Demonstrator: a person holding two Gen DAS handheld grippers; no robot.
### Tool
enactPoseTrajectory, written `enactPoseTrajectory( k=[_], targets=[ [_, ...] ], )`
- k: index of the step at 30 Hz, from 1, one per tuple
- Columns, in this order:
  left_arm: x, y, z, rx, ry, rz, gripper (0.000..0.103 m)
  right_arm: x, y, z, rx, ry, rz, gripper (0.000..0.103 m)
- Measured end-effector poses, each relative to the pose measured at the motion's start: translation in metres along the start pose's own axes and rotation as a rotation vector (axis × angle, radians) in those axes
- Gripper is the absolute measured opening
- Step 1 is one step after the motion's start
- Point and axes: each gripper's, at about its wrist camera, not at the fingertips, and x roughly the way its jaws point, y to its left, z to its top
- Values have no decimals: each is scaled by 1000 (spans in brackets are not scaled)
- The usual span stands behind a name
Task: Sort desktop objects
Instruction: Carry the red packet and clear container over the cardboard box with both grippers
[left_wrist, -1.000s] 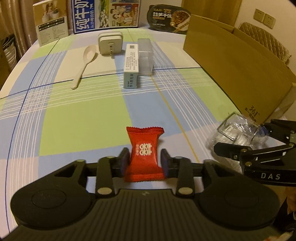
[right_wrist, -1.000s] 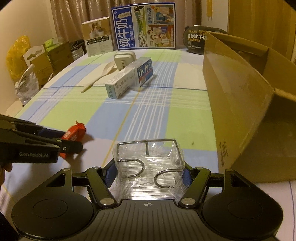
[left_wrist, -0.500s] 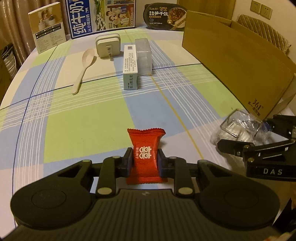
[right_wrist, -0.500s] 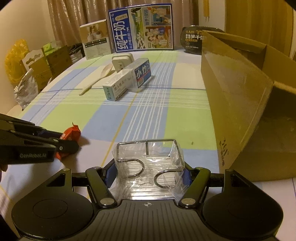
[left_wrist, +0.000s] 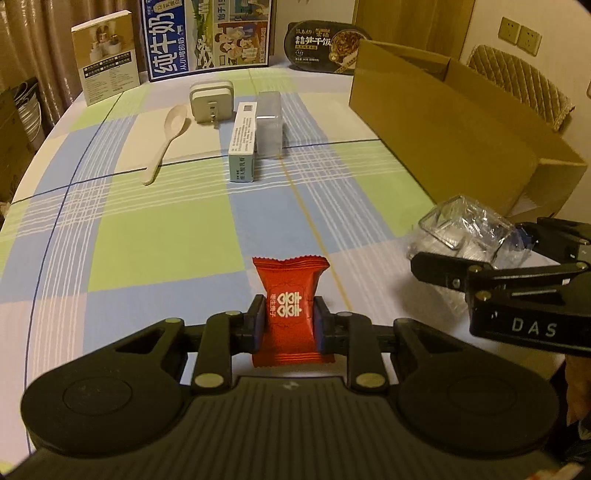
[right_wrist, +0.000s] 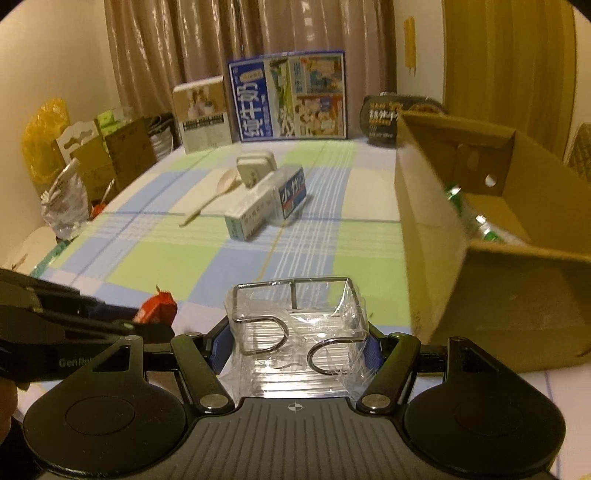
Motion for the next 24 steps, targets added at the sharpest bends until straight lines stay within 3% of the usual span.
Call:
enactPoseTrajectory(
  k=[13, 24],
  targets=[
    [-48, -34, 2, 19, -50, -4, 21, -56, -4, 12, 24, -92, -25, 65],
    [-66, -65, 12, 52, -88, -44, 21, -90, -31, 13, 63, -124, -95, 65]
  ],
)
